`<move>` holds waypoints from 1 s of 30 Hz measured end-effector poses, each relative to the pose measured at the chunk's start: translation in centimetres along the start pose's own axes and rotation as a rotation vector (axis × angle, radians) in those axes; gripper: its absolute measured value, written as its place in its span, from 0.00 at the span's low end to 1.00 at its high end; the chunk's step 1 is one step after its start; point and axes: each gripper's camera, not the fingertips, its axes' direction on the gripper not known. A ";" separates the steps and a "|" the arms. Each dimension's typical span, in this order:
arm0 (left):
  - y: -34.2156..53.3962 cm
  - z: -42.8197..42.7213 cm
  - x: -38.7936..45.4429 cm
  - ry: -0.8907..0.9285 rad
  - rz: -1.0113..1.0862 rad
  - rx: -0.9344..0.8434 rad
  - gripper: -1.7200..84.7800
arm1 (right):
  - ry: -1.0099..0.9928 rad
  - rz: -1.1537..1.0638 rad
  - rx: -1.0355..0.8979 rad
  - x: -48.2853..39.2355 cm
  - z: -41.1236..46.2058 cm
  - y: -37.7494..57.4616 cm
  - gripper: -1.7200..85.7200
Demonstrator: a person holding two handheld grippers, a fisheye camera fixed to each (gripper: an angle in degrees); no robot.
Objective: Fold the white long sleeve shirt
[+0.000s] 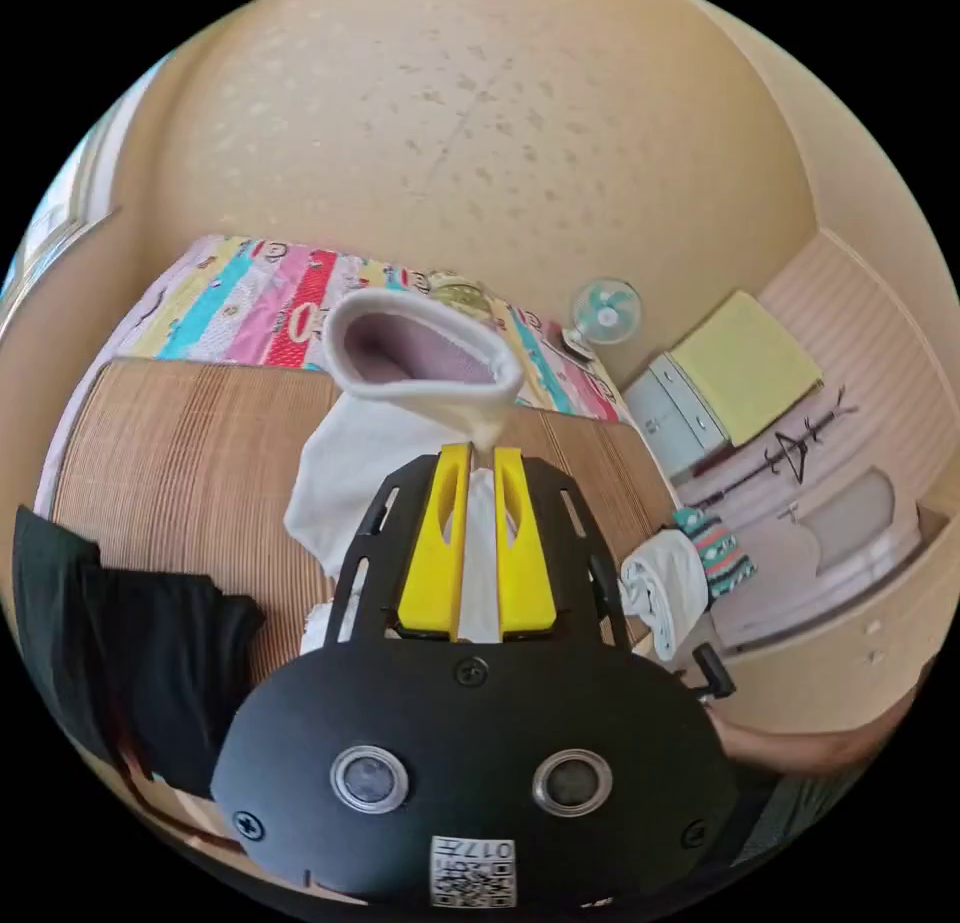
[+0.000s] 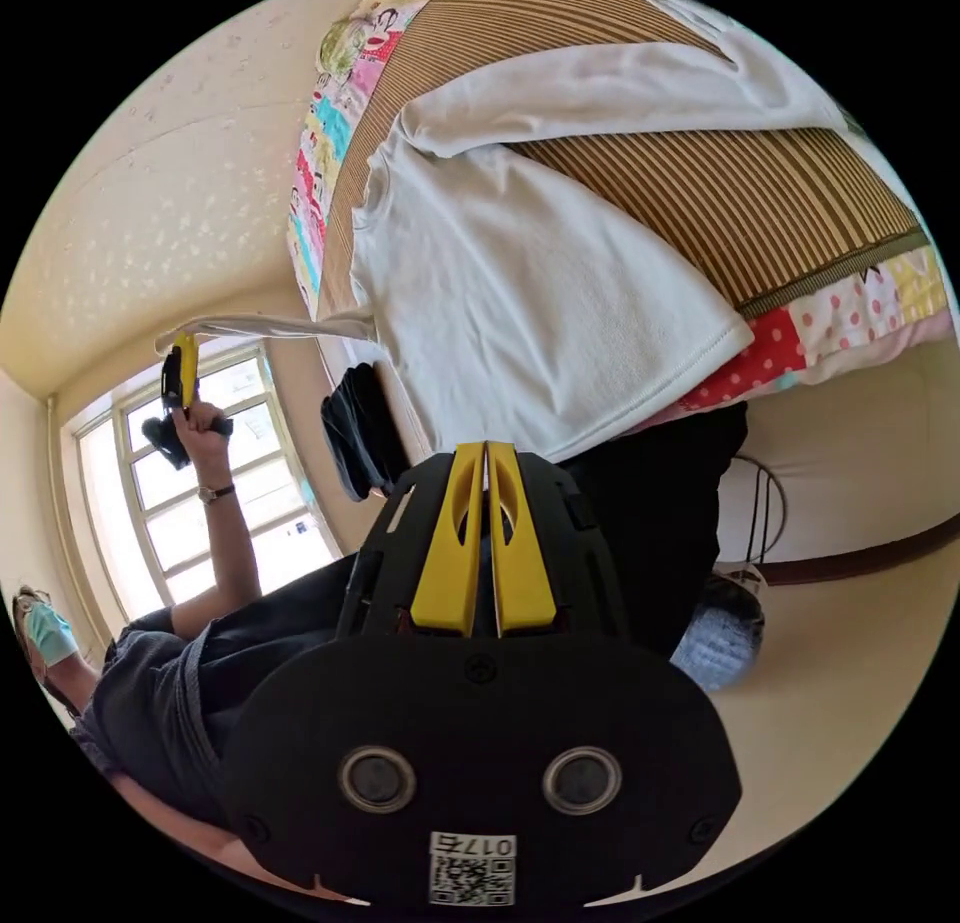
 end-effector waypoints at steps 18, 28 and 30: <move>21.4 21.1 8.8 -0.048 -0.305 -0.734 0.13 | -0.476 0.654 0.682 8.4 -15.9 -6.3 0.16; 20.9 21.7 13.2 -0.109 -0.397 -0.712 0.12 | -0.496 0.364 0.518 -0.1 -16.0 -9.8 0.04; 20.3 21.4 13.6 -0.107 -0.399 -0.691 0.12 | -0.351 0.131 0.368 -7.3 -16.9 -10.7 0.04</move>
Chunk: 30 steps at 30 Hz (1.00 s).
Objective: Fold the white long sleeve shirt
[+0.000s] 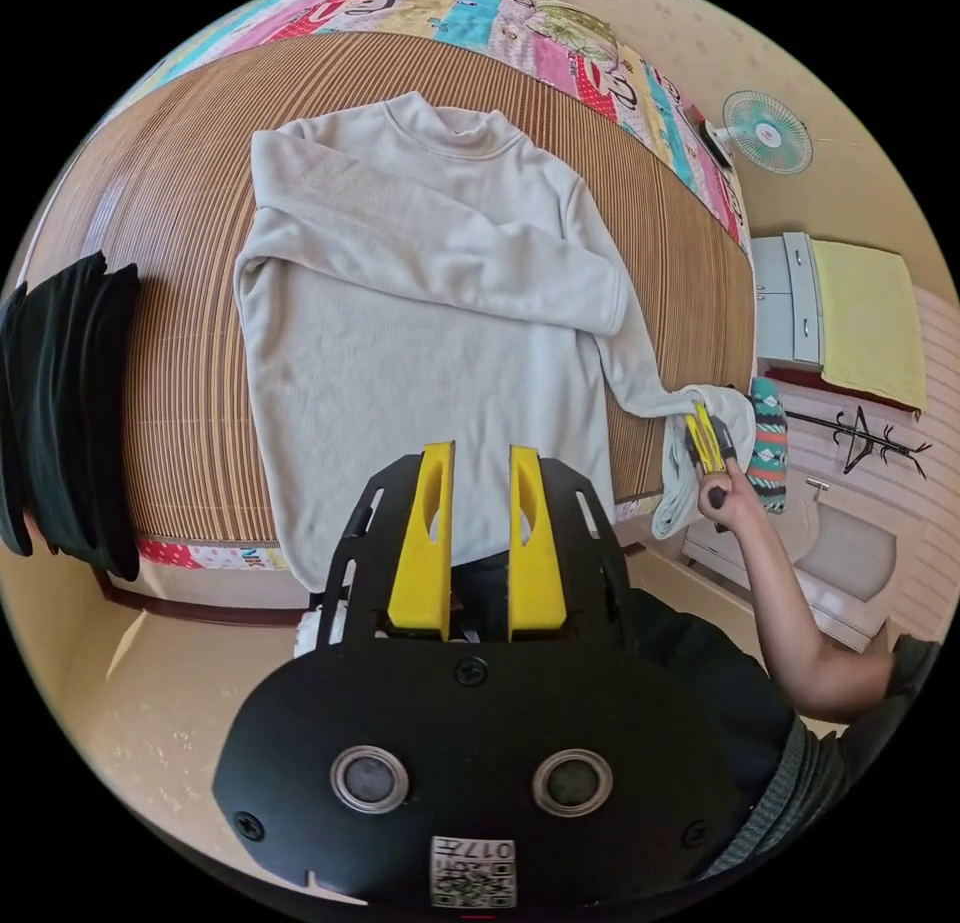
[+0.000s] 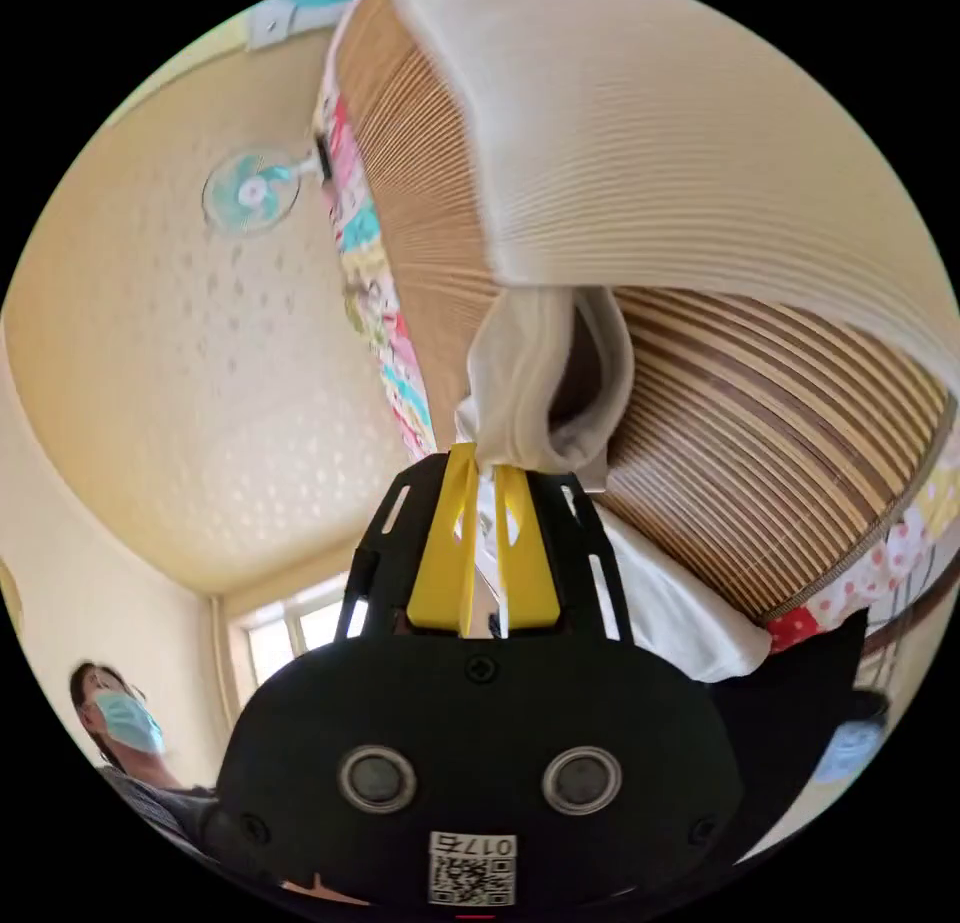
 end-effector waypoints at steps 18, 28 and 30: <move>-9.9 -5.7 -14.2 -0.069 -0.312 0.189 0.15 | 0.488 -0.147 0.297 2.9 -11.4 11.7 0.06; -14.0 -9.8 -19.3 -0.158 -0.328 0.359 0.17 | 0.716 -0.643 -0.392 0.1 24.4 14.7 0.12; -15.0 -10.3 -20.0 -0.159 -0.327 0.378 0.17 | 0.777 -0.627 -0.425 1.3 29.0 13.4 0.12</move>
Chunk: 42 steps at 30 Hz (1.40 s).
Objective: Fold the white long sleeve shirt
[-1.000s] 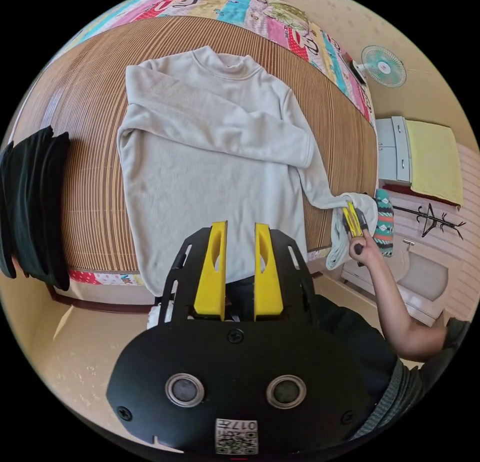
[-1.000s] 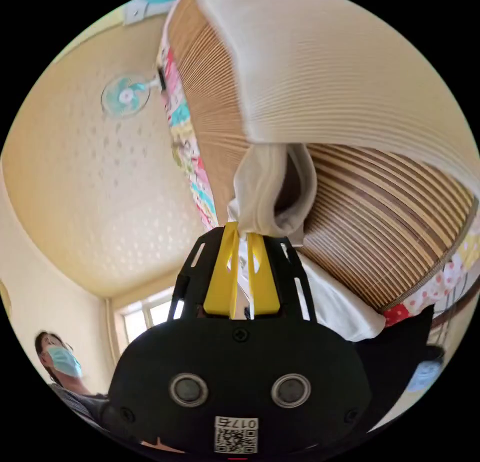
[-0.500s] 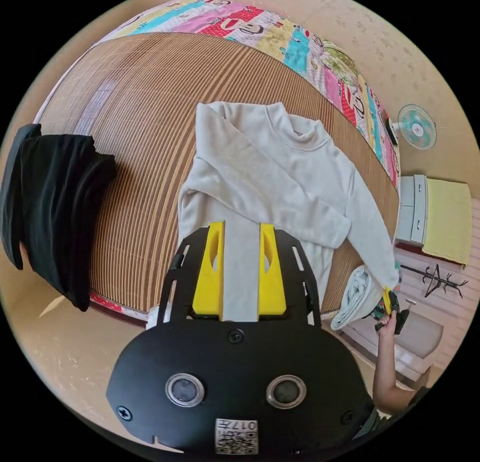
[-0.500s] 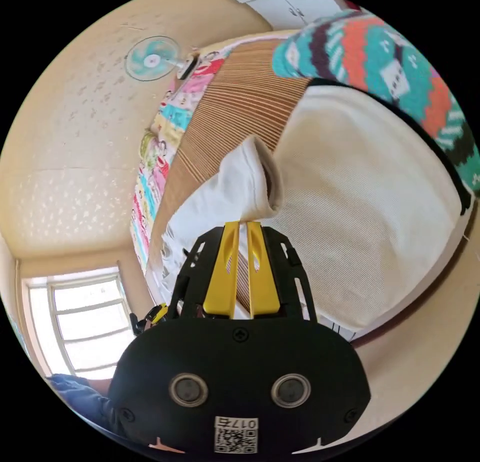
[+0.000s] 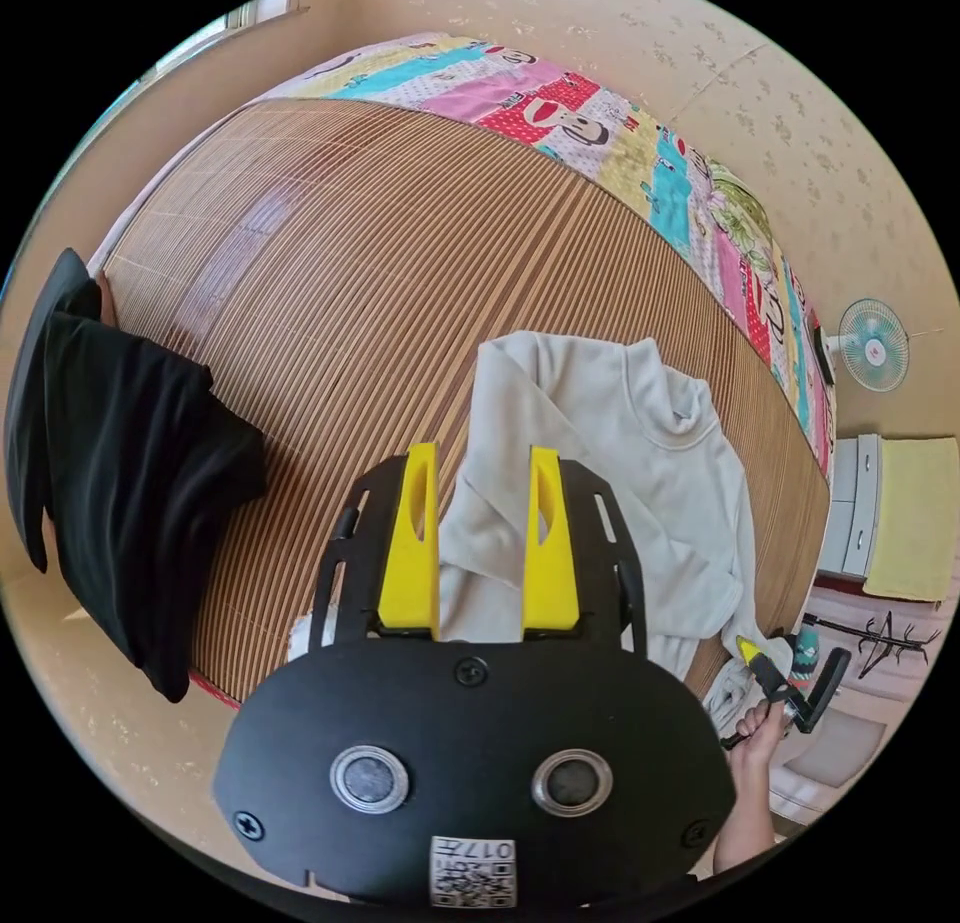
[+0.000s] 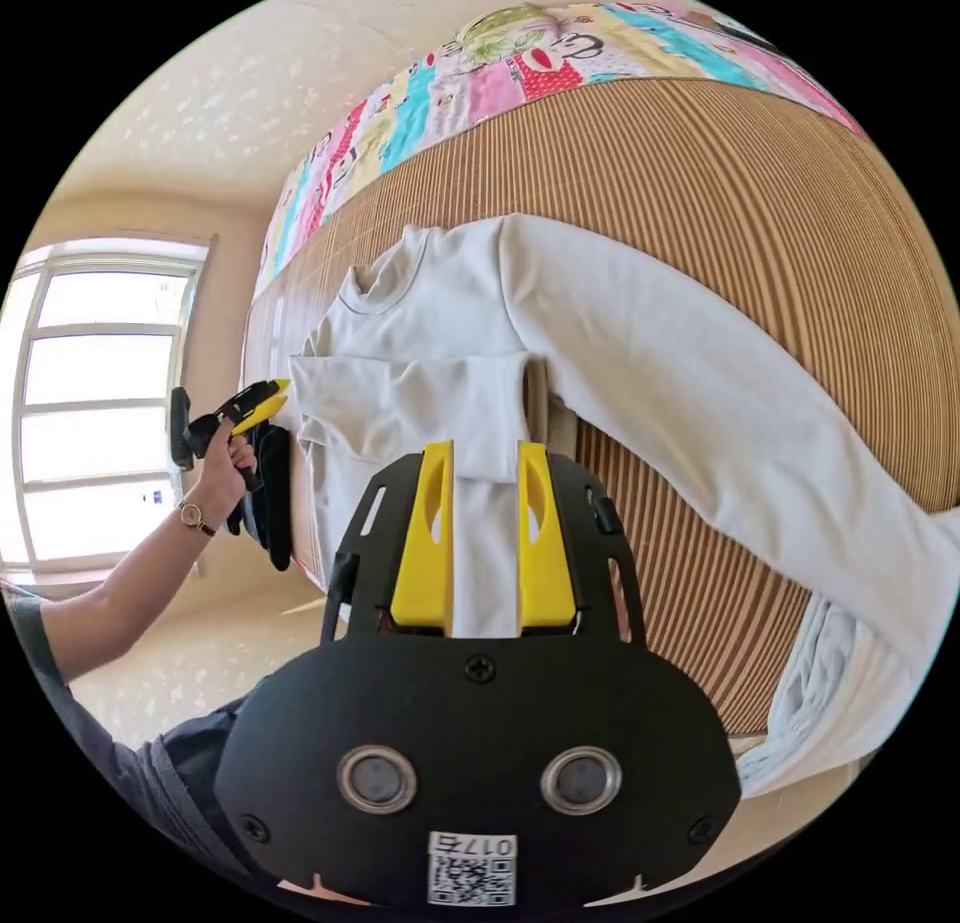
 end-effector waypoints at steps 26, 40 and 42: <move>-7.0 -2.2 -13.6 0.287 -0.022 -0.114 0.10 | -0.005 -0.019 0.054 0.5 3.2 -5.7 0.06; -5.4 -3.5 -19.3 0.368 -0.352 0.039 0.11 | -0.202 0.275 0.265 16.1 -3.3 -6.6 0.07; -4.5 -4.5 -19.2 0.334 -0.339 0.034 0.11 | -0.148 0.387 0.321 19.8 -6.2 -2.0 0.08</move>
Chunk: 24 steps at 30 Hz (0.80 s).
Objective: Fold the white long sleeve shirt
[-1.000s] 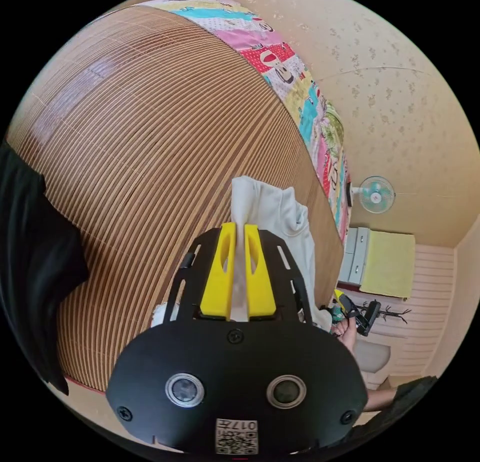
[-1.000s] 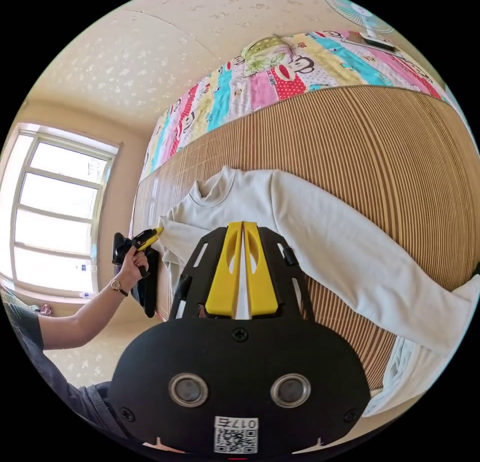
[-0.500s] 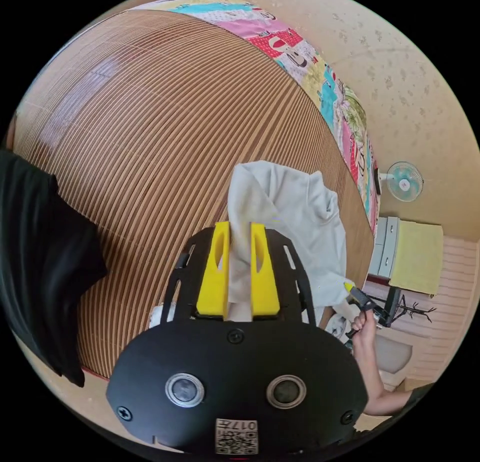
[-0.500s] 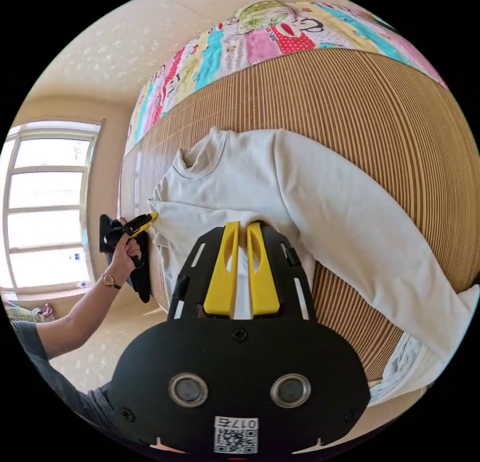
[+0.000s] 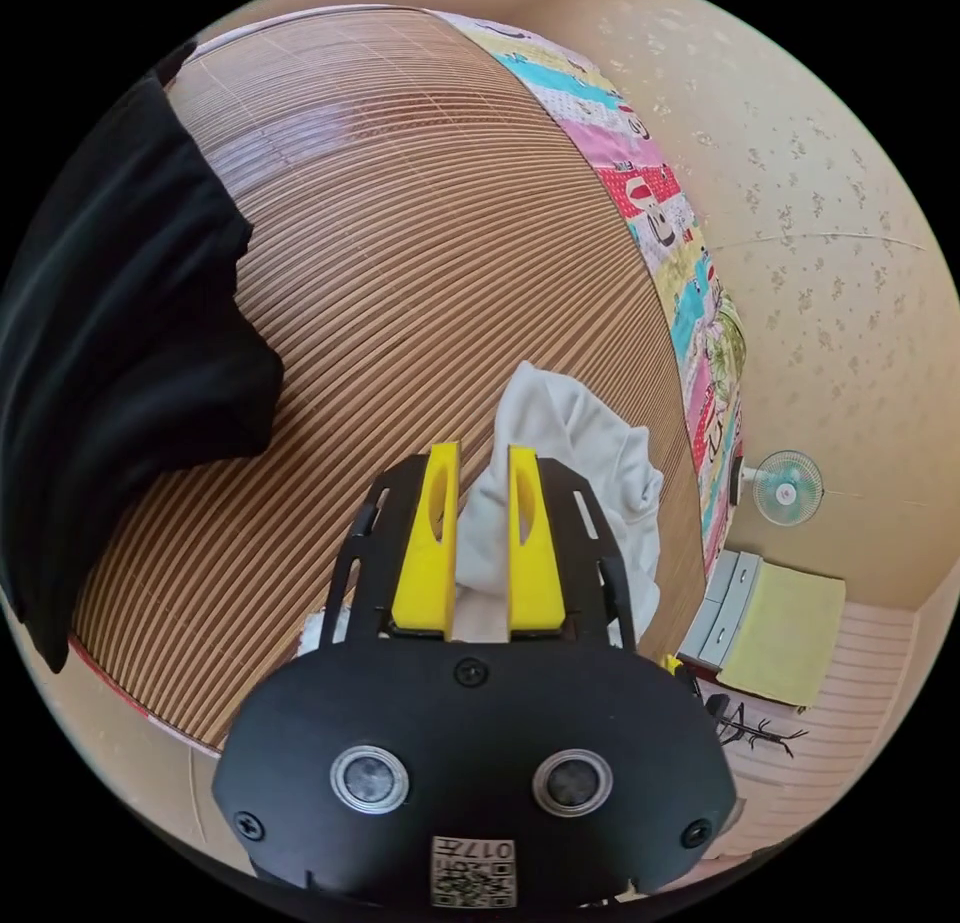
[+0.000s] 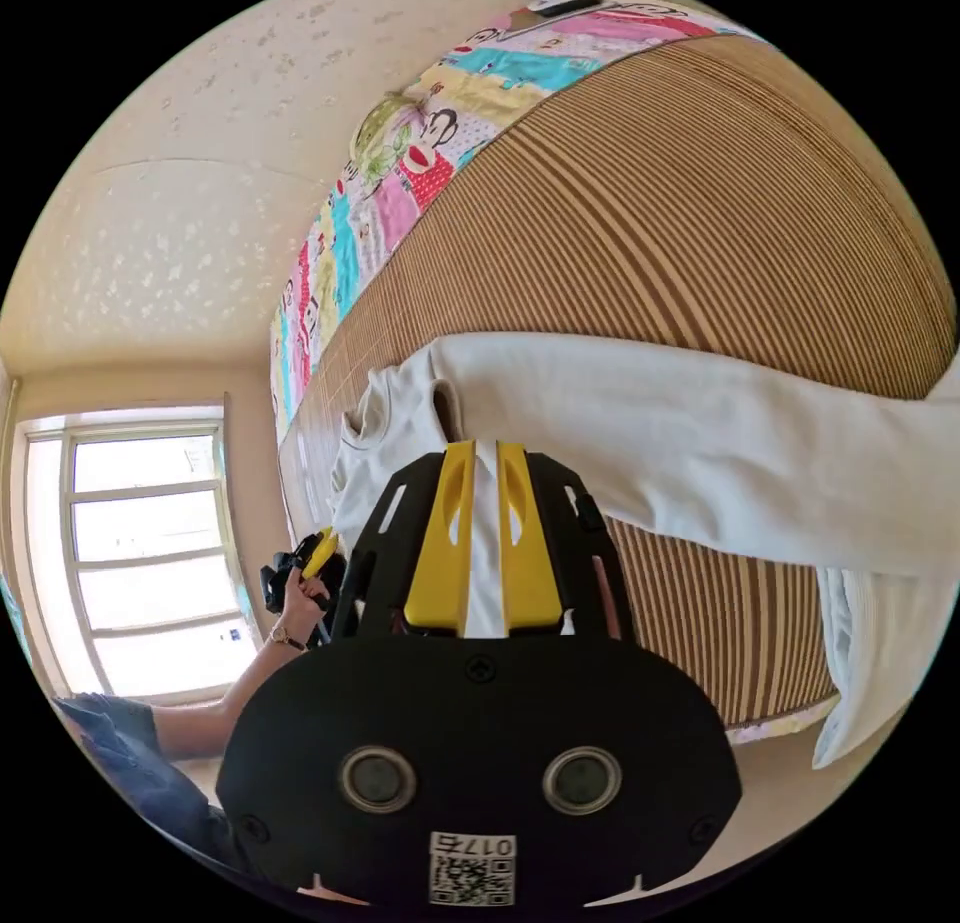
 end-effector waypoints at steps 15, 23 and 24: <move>11.3 1.3 1.1 -0.062 -0.007 -0.127 0.10 | 0.019 0.389 0.337 15.8 -12.3 1.4 0.07; 12.9 1.1 3.3 -0.087 0.113 -0.136 0.10 | -0.245 -0.213 0.470 -4.4 -14.6 -0.8 0.04; 13.0 1.0 3.1 -0.088 0.111 -0.135 0.10 | -0.346 -0.358 0.436 -8.5 -13.2 -1.0 0.03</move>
